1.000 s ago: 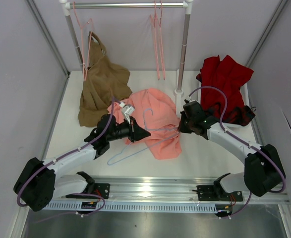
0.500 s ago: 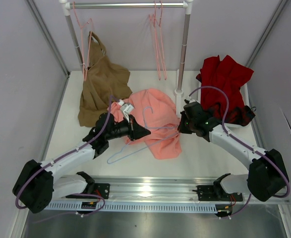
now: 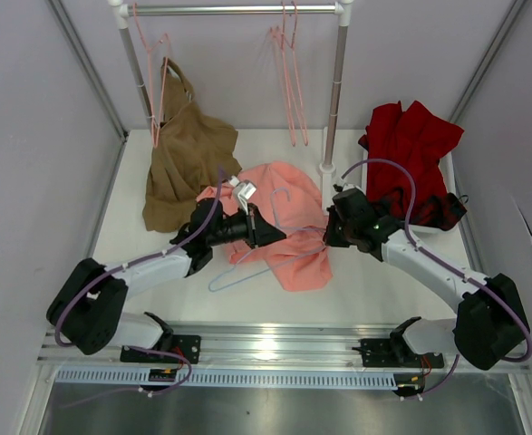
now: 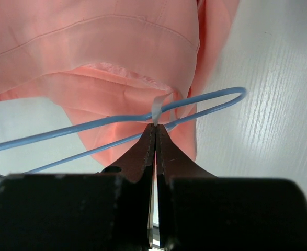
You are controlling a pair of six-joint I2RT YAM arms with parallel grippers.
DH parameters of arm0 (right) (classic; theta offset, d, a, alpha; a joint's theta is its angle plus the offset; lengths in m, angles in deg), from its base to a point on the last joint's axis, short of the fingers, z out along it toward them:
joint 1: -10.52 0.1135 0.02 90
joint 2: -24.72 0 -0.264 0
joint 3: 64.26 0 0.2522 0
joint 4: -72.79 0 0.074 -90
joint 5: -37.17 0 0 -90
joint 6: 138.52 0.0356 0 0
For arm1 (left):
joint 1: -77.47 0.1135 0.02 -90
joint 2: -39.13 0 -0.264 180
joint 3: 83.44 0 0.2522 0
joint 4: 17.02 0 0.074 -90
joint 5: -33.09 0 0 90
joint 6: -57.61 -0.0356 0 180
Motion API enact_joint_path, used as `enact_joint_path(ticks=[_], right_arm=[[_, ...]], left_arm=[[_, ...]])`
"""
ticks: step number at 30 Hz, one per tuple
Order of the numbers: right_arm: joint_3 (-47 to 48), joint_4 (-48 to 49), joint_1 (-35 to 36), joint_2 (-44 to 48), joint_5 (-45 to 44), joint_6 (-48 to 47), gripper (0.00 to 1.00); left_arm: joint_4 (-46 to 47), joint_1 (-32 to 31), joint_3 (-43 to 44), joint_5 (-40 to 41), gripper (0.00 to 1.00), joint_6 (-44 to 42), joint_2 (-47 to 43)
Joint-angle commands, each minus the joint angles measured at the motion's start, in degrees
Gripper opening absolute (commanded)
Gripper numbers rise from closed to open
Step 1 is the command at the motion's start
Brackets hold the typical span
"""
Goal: Place the skirt on the hanger
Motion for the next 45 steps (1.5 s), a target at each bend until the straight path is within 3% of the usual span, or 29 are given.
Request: enact_joint_path(ticks=[1, 13, 20, 24, 25, 28, 29, 32, 36, 38, 45], right_arm=[[1.43, 0.27, 1.07, 2.25, -0.78, -1.11, 0.00], [-2.09, 0.27, 4.66, 4.62, -1.13, 0.29, 0.00], [-4.46, 1.86, 8.71, 3.40, -1.75, 1.87, 0.02], [-5.08, 1.24, 8.71, 3.04, -3.42, 1.17, 0.21], [-5.17, 0.98, 8.63, 3.22, -3.94, 1.08, 0.34], [-4.73, 0.19, 8.36, 4.97, -4.13, 0.47, 0.51], [-4.47, 0.10, 8.27, 5.50, -3.95, 0.29, 0.61], [-4.20, -0.34, 7.40, 7.78, -2.98, -0.50, 0.71], [-5.78, 2.46, 2.84, 10.68, 3.24, -2.08, 0.72], [-7.62, 9.12, -1.38, 12.09, 8.94, -2.95, 0.73], [-9.91, 28.70, -7.55, 6.83, 30.13, -2.87, 0.73]], left_arm=[[5.22, -0.76, 5.03, -2.17, 0.00, 0.62, 3.10], [1.54, -3.84, 15.06, -5.07, 0.00, -2.71, 18.66], [-11.54, -4.01, 22.44, -8.32, 0.00, -9.39, 25.69], [-16.22, -4.10, 22.81, -9.21, 0.00, -12.91, 27.37], [-16.39, -4.02, 22.54, -9.21, 0.00, -13.44, 27.29], [-17.97, -4.01, 22.18, -9.12, 0.00, -15.11, 27.37], [-18.15, -4.10, 22.36, -9.12, 0.00, -15.29, 27.46], [-17.98, -4.10, 22.88, -9.47, 0.00, -15.38, 27.90], [-17.45, -4.19, 22.71, -10.61, 0.00, -15.55, 28.08], [-17.10, -4.19, 22.62, -10.96, 0.00, -15.64, 27.81], [-18.33, -4.28, 23.94, -9.74, 0.18, -16.17, 26.67]])
